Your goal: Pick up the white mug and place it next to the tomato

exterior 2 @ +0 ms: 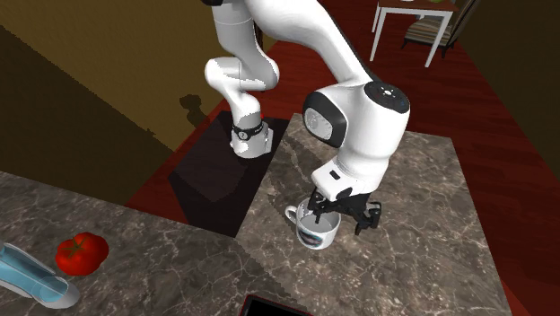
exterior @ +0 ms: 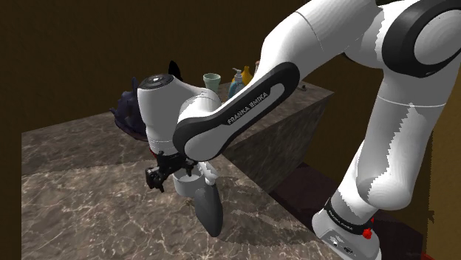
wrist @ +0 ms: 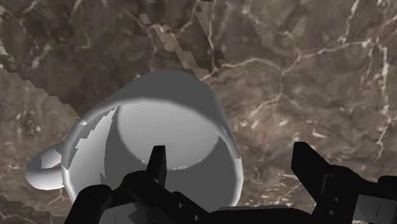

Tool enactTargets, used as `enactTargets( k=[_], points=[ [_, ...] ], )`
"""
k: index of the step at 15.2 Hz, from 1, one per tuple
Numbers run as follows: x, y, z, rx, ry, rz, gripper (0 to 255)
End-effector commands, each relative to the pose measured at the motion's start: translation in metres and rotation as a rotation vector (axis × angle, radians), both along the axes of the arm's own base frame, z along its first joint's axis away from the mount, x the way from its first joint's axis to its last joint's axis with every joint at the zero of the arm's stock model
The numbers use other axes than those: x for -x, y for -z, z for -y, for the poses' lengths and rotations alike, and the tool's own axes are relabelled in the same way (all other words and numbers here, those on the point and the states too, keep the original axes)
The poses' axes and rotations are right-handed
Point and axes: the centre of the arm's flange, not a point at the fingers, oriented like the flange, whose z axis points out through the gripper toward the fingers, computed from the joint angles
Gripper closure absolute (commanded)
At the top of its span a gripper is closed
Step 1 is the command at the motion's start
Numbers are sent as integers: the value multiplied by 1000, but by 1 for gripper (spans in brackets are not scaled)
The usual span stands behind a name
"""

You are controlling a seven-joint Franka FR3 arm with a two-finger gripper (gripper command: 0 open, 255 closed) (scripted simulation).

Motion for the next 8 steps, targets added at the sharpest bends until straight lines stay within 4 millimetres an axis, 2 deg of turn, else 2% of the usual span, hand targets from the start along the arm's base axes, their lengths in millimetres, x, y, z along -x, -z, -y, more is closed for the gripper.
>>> enactTargets(
  k=[1, 2, 3, 8],
  points=[
    [0, 0, 0, 0, 0, 0, 0],
    [0, 0, 0, 0, 0, 0, 0],
    [0, 0, 0, 0, 0, 0, 255],
    [0, 0, 0, 0, 0, 0, 255]
  ],
)
